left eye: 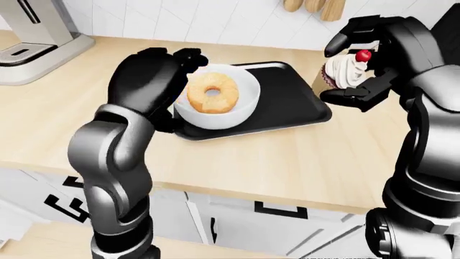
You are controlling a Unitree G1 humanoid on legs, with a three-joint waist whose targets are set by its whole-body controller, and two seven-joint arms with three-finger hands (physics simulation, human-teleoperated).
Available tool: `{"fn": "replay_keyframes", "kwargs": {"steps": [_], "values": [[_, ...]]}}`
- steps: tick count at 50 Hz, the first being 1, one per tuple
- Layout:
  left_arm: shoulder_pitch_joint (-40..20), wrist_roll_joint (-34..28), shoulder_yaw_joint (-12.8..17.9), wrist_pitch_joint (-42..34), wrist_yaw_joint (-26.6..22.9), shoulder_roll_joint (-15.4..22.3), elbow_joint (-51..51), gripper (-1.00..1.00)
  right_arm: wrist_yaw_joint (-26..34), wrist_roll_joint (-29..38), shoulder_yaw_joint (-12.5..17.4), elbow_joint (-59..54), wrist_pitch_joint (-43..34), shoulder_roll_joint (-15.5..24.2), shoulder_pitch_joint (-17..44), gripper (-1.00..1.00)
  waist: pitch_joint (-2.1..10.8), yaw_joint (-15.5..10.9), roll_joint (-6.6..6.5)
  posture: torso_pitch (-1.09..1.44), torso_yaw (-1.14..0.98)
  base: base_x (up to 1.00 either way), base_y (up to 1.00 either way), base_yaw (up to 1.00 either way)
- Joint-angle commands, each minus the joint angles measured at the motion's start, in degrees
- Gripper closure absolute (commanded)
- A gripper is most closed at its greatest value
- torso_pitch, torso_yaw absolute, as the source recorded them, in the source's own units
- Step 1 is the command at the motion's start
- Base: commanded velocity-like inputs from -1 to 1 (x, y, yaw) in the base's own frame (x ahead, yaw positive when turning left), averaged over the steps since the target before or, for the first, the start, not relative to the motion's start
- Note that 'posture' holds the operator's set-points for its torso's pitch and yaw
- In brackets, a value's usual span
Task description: Pick up the bowl with donut and place it on the tray. Pick up the cupcake and place it on the tray.
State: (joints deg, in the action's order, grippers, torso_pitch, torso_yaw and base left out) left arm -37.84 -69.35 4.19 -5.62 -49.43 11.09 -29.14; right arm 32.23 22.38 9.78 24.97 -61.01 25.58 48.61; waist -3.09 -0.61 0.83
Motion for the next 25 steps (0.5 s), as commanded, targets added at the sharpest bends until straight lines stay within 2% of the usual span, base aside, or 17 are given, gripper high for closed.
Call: {"fn": "replay_keyframes", "kwargs": {"steps": [1, 3, 5, 6, 14, 25], "values": [[-2.16, 2.21, 1.08, -2.88, 0.32, 0.97, -2.55, -0.4, -2.34, -0.02, 0.19, -0.14, 2.3, 0.18, 2.84, 1.0, 1.54, -0.02, 0.07, 0.0, 0.0, 0.0, 0.0, 0.0], [-1.6, 3.31, 1.06, -4.81, -0.21, 1.19, -4.47, -0.45, -4.31, -0.58, -0.21, -3.34, 4.42, -0.86, 4.07, 1.0, 1.55, 0.01, -0.03, 0.0, 0.0, 0.0, 0.0, 0.0], [-1.67, 3.75, 1.0, -5.8, 0.88, 1.65, -4.45, -0.91, -6.0, -0.93, -0.83, -6.09, 5.85, -1.67, 5.39, 1.0, 1.47, 0.1, -0.11, 0.0, 0.0, 0.0, 0.0, 0.0], [-1.44, 3.93, 0.87, -6.01, 1.18, 1.75, -4.53, -1.0, -6.53, -0.93, -1.26, -6.97, 6.09, -1.98, 5.97, 1.0, 1.47, 0.11, -0.14, 0.0, 0.0, 0.0, 0.0, 0.0], [0.71, 4.32, 0.08, -6.01, 2.45, 1.77, -4.91, -1.0, -13.76, -3.95, -1.41, -20.29, 14.14, -5.05, 8.79, 1.0, 1.68, 0.03, -0.24, 0.0, 0.0, 0.0, 0.0, 0.0], [1.43, 4.4, 0.37, -5.36, 3.05, 2.06, -4.32, -1.0, -20.31, -6.12, -2.73, -36.59, 25.16, -6.05, 9.96, 1.0, 2.01, -0.04, -0.19, 0.0, 0.0, 0.0, 0.0, 0.0]]}}
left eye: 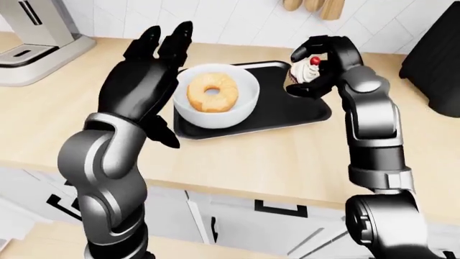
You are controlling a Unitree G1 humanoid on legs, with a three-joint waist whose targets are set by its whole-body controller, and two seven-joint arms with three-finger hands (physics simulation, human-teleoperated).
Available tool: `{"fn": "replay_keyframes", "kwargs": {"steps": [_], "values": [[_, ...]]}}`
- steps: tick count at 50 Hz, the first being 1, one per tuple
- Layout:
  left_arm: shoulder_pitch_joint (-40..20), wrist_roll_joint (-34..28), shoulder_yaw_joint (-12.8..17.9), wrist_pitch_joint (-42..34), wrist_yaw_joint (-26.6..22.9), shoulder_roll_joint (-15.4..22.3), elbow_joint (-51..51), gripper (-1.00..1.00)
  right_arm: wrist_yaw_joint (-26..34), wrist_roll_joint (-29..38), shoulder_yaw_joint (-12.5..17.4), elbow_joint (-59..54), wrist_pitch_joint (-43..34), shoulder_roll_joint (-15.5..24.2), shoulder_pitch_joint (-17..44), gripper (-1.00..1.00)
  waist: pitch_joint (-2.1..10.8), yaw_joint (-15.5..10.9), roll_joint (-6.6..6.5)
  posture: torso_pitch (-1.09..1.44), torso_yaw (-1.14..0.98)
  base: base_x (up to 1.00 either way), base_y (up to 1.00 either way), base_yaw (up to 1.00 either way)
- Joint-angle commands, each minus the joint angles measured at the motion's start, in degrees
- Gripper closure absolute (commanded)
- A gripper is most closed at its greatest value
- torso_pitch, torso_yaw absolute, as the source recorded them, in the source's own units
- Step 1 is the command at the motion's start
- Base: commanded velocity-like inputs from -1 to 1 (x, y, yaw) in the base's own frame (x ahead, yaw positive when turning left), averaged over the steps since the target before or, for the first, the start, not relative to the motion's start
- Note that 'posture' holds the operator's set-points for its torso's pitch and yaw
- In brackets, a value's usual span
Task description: Pick up the bowl with donut and place it on the tray. Pick up the cupcake and place it on the tray.
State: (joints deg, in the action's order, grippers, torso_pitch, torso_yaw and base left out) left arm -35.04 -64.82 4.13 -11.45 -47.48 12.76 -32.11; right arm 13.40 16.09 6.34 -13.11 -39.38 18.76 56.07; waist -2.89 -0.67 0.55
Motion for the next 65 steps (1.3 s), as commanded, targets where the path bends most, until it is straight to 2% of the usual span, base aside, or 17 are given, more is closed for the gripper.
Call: {"fn": "replay_keyframes", "kwargs": {"steps": [1, 4, 13, 25, 27, 28, 30, 35, 43, 49, 53, 59, 65], "values": [[-1.43, -0.1, 0.48, 0.5, 1.23, 0.38, -1.19, -1.0, -2.54, 0.2, 0.82, -0.16, 4.76, 0.65, 2.85, 1.0, 1.81, 0.01, 0.07, 0.0, 0.0, 0.0, 0.0, 0.0], [-1.57, -0.06, 0.55, 0.5, 1.3, 0.41, -1.05, -1.0, -5.09, -0.17, 0.49, -5.8, 8.76, -0.13, 3.37, 1.0, 1.86, 0.02, 0.01, 0.0, 0.0, 0.0, 0.0, 0.0], [-1.09, 0.09, 0.76, 0.72, 1.67, 0.6, -0.77, -1.0, -7.63, 0.17, -0.85, -13.44, 14.4, -1.79, 3.27, 1.0, 2.05, -0.01, 0.08, 0.0, 0.0, 0.0, 0.0, 0.0], [-0.68, 0.38, 0.92, 0.97, 1.77, 0.96, -0.9, -1.0, -7.71, 1.04, -0.65, -15.41, 15.86, -1.68, 2.82, 0.99, 1.98, -0.25, 0.22, 0.0, 0.0, 0.0, 0.0, 0.0], [-0.52, 0.38, 0.92, 1.17, 2.09, 0.95, -0.71, -1.0, -7.68, 1.01, -0.57, -15.24, 15.82, -1.63, 2.51, 0.89, 1.96, -0.25, 0.27, 0.0, 0.0, 0.0, 0.0, 0.0], [-0.49, 0.31, 0.85, 1.18, 2.0, 0.9, -0.78, -1.0, -7.7, 0.98, -0.55, -15.16, 15.84, -1.66, 2.3, 0.63, 1.97, -0.27, 0.3, 0.0, 0.0, 0.0, 0.0, 0.0], [-0.33, 0.29, 0.88, 1.31, 2.16, 0.88, -0.75, -1.0, -7.74, 1.0, -0.61, -15.36, 16.05, -1.7, 2.17, 0.54, 2.0, -0.29, 0.34, 0.0, 0.0, 0.0, 0.0, 0.0], [-0.1, 0.53, 1.15, 1.58, 2.33, 1.1, -0.52, -1.0, -8.11, 1.03, -0.76, -16.74, 17.37, -2.05, 1.7, 0.64, 2.02, -0.29, 0.37, 0.0, 0.0, 0.0, 0.0, 0.0], [0.07, 0.69, 1.42, 1.65, 2.05, 1.39, -0.81, -1.0, -7.87, 0.92, -0.7, -16.61, 17.38, -2.09, 1.2, 0.56, 2.05, -0.37, 0.35, 0.0, 0.0, 0.0, 0.0, 0.0], [0.43, 0.81, 1.48, 1.89, 2.35, 1.49, -0.7, -1.0, -7.86, 0.92, -0.77, -16.8, 17.69, -2.13, 1.03, 0.36, 2.08, -0.36, 0.39, 0.0, 0.0, 0.0, 0.0, 0.0], [0.92, 0.96, 1.65, 2.16, 2.56, 1.59, -0.79, -1.0, -7.82, 0.98, -0.79, -16.66, 17.79, -2.26, 0.58, 0.12, 2.12, -0.38, 0.37, 0.0, 0.0, 0.0, 0.0, 0.0], [0.55, 1.04, 1.89, 1.89, 2.1, 1.96, -0.91, -1.0, -8.02, 0.95, -0.79, -17.12, 18.47, -2.43, -0.08, 0.13, 2.15, -0.34, 0.37, 0.0, 0.0, 0.0, 0.0, 0.0], [0.82, 1.07, 1.86, 2.09, 2.02, 1.99, -0.99, -1.0, -8.07, 0.8, -0.72, -17.69, 19.09, -2.42, -0.37, -0.03, 2.18, -0.33, 0.4, 0.0, 0.0, 0.0, 0.0, 0.0]]}}
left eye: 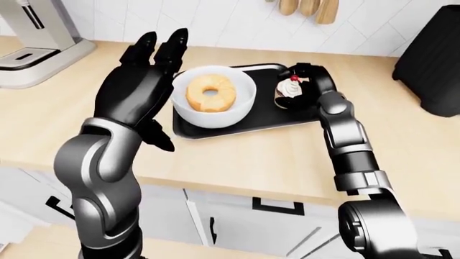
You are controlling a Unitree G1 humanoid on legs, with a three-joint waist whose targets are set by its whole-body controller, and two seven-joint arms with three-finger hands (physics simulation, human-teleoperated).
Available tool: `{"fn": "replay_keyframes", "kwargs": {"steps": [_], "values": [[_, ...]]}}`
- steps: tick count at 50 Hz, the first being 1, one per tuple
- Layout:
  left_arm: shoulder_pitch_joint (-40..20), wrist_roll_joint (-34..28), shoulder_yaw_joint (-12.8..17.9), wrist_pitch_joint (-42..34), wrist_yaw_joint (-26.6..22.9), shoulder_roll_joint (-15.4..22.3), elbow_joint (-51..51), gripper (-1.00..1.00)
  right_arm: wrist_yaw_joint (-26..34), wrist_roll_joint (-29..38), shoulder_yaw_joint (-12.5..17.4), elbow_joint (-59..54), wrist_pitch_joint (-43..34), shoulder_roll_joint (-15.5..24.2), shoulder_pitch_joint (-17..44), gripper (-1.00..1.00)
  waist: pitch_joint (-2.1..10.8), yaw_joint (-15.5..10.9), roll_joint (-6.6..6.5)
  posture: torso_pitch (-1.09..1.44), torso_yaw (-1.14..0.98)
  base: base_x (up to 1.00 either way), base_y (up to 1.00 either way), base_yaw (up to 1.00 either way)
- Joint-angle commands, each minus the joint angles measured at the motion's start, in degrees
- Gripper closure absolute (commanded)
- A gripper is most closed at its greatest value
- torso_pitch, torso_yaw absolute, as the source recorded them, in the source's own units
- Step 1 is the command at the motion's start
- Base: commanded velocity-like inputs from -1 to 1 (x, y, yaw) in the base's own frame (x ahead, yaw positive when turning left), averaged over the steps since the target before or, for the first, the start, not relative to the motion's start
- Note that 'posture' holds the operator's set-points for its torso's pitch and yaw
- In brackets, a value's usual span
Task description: Pick up the bowl with donut and place it on the tray. Pick up the cupcake and place it on the tray.
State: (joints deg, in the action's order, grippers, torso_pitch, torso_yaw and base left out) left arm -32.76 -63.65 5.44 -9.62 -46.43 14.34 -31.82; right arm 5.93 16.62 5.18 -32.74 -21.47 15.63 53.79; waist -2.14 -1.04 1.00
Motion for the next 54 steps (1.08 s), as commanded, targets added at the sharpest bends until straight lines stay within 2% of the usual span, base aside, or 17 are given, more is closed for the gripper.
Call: {"fn": "replay_keyframes", "kwargs": {"steps": [1, 4, 8, 13, 18, 26, 32, 33, 37, 43, 49, 54], "values": [[-1.43, -0.12, 0.52, 0.29, 0.95, 0.4, -1.3, -1.0, -0.59, 0.25, 0.43, 2.01, 1.21, 0.69, 1.79, -0.03, 1.44, 0.03, -0.06, 0.0, 0.0, 0.0, 0.0, 0.0], [-1.4, -0.13, 0.54, 0.36, 0.99, 0.4, -1.25, -1.0, -0.55, 0.25, 0.41, 2.34, 1.12, 0.68, 1.53, -0.05, 1.47, 0.02, -0.05, 0.0, 0.0, 0.0, 0.0, 0.0], [-1.28, -0.11, 0.54, 0.37, 0.96, 0.32, -1.28, -1.0, -0.2, 0.21, 0.49, 3.34, 0.57, 0.78, 1.36, -0.24, 1.51, 0.01, -0.05, 0.0, 0.0, 0.0, 0.0, 0.0], [-1.01, -0.19, 0.5, 0.45, 1.11, 0.2, -1.39, -1.0, 0.07, 0.27, 0.53, 4.39, 0.07, 0.89, 1.05, -0.36, 1.51, 0.02, -0.08, 0.0, 0.0, 0.0, 0.0, 0.0], [-1.06, -0.21, 0.46, 0.56, 1.11, 0.15, -1.23, -1.0, 0.55, 0.06, 0.95, 5.88, -0.89, 1.39, 1.12, -0.39, 1.53, 0.04, -0.1, 0.0, 0.0, 0.0, 0.0, 0.0], [-2.08, -0.37, 0.44, -0.01, -0.05, 0.22, -1.76, -1.0, 2.63, -0.43, 1.9, 14.86, -6.93, 2.87, 0.36, -0.38, 1.41, -0.05, -0.02, 0.0, 0.0, 0.0, 0.0, 0.0], [-2.44, -0.56, 0.0, -0.36, 0.86, -0.55, -1.52, -1.0, 5.13, -0.88, 3.0, 27.81, -14.22, 3.92, -2.18, -0.44, 1.25, -0.19, 0.15, 0.0, 0.0, 0.0, 0.0, 0.0], [-2.81, -0.64, -0.01, -0.61, 0.59, -0.49, -1.61, -1.0, 5.44, -1.0, 3.21, 29.78, -15.3, 4.09, -2.65, -0.47, 1.22, -0.22, 0.19, 0.0, 0.0, 0.0, 0.0, 0.0], [-2.91, -0.97, -0.42, -0.93, 0.71, -0.83, -1.66, -1.0, 6.86, -1.46, 3.77, 37.3, -19.53, 4.77, -4.19, -1.0, 1.1, -0.28, 0.34, 0.0, 0.0, 0.0, 0.0, 0.0], [-3.26, -1.49, -0.56, -1.46, 0.71, -1.12, -1.81, -1.0, 8.8, -2.62, 5.63, 48.09, -25.11, 6.21, -7.03, -1.0, 0.97, -0.33, 0.47, 0.0, 0.0, 0.0, 0.0, 0.0], [-3.45, -1.68, -0.63, -2.02, 1.43, -1.4, -1.34, -1.0, 8.38, -4.77, 7.08, 53.15, -27.95, 7.31, -8.43, -1.0, 0.86, -0.32, 0.54, 0.0, 0.0, 0.0, 0.0, 0.0], [-4.12, -1.41, -0.28, -3.67, 2.52, -1.2, -1.08, -1.0, 8.4, -7.88, 9.82, 60.32, -31.12, 8.42, -12.02, -1.0, 0.75, -0.37, 0.67, 0.0, 0.0, 0.0, 0.0, 0.0]]}}
